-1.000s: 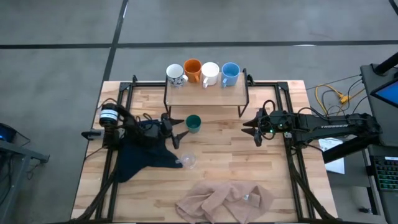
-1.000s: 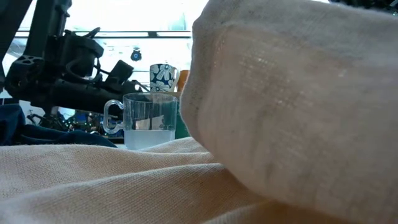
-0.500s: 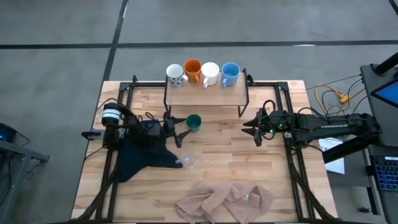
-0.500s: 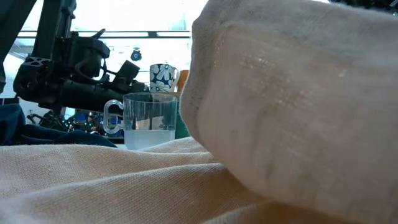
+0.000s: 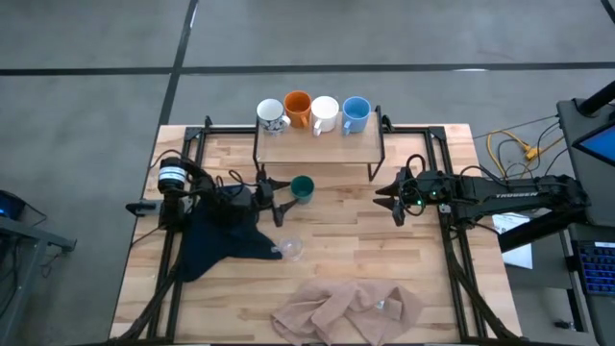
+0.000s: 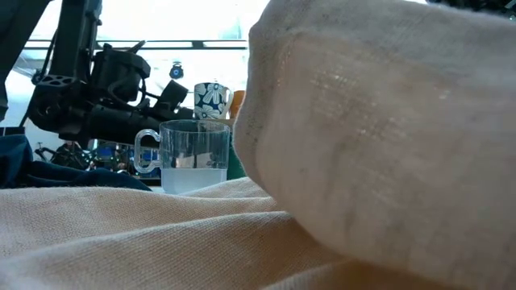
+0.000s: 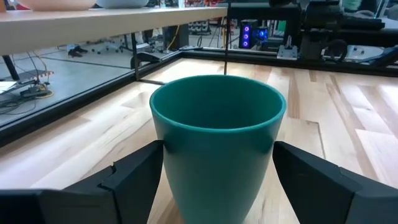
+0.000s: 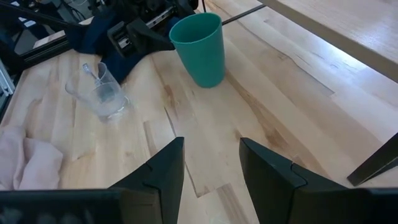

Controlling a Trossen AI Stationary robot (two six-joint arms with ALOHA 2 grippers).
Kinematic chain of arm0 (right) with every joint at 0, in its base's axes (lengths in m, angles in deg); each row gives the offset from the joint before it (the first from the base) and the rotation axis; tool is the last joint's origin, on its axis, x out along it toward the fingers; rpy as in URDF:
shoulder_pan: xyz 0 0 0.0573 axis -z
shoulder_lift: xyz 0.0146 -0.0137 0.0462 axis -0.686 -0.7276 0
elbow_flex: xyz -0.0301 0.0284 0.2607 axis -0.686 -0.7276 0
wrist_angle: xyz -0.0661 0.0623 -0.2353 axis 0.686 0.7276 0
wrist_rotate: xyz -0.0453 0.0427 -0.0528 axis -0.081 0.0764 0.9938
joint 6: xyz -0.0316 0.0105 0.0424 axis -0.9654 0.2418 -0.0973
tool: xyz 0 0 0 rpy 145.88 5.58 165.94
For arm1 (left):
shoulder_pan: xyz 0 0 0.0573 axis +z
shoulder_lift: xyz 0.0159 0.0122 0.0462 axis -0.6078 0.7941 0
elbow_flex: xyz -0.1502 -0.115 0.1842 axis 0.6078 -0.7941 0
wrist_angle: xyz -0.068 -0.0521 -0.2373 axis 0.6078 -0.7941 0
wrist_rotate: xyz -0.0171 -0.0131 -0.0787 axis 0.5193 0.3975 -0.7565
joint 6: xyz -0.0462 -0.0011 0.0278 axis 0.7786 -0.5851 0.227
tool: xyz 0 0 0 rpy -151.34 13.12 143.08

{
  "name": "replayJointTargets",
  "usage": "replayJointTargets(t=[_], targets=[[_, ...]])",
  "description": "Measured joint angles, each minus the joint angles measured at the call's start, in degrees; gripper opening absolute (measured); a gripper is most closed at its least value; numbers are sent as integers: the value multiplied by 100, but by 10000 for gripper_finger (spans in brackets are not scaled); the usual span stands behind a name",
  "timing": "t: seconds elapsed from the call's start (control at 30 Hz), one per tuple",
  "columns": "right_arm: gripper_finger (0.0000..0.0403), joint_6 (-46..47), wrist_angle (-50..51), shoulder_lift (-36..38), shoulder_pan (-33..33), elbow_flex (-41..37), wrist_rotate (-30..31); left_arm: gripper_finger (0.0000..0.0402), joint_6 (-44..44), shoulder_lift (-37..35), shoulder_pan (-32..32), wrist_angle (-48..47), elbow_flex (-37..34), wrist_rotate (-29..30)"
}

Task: Stack small to large cups/mugs on shelf
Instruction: Put the green cup on the shelf

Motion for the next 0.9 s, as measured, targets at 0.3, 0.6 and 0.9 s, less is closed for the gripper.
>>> replayJointTargets(t=[0.3,0.6,0.9], targets=[[148,0,-1,-2,1,0,0,288,-14,0,3,-68,120,-2],[148,0,1,-1,1,0,-2,288,34,0,3,-146,120,-2],[148,0,1,-1,2,0,-2,257,176,0,3,-280,120,-2]])
